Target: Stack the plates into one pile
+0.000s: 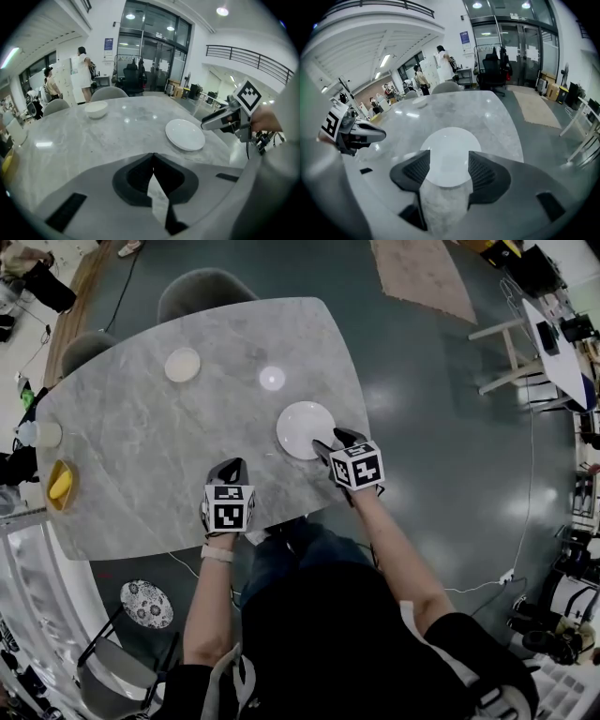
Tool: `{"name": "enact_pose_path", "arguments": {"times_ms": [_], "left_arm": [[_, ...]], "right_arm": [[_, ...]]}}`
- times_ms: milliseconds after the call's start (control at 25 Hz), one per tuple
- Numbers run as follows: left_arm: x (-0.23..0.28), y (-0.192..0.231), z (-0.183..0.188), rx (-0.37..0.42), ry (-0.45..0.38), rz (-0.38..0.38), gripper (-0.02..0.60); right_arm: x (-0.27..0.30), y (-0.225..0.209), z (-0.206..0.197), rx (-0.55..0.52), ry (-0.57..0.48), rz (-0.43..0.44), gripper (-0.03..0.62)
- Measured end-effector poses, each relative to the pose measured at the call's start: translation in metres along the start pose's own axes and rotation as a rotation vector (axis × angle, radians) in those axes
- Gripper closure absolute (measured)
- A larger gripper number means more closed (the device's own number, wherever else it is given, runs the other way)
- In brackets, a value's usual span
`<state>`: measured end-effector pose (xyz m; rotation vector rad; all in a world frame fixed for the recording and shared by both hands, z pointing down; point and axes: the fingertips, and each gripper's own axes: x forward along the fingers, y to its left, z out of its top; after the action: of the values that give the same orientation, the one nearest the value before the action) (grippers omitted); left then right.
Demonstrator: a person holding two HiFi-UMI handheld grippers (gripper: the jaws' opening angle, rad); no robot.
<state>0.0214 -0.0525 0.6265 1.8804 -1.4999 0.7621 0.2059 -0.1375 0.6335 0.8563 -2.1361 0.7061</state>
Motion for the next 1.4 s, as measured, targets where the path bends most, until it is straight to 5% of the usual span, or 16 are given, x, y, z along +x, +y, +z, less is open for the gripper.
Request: {"name": "enact_pose_path", "arguments": {"times_ms": [240, 720, 1400], "left_arm": [[-0.048, 0.026, 0.015, -0.026, -0.092, 0.030, 0.571], [-0.193, 0.079, 0.050, -0.081, -0.344, 0.188, 0.571], [-0.344, 0.102, 0.029, -0.103, -0.541, 0.341, 0.571]], "right_arm": [[-0.018, 0.060, 0.037, -0.081, -0.088, 0.060, 0.344], [-0.082, 0.199, 0.121, -0.280, -0.331, 0.197, 0.526], [-0.169, 0.360, 0.153, -0.478, -0.564, 0.418, 0.540]]}}
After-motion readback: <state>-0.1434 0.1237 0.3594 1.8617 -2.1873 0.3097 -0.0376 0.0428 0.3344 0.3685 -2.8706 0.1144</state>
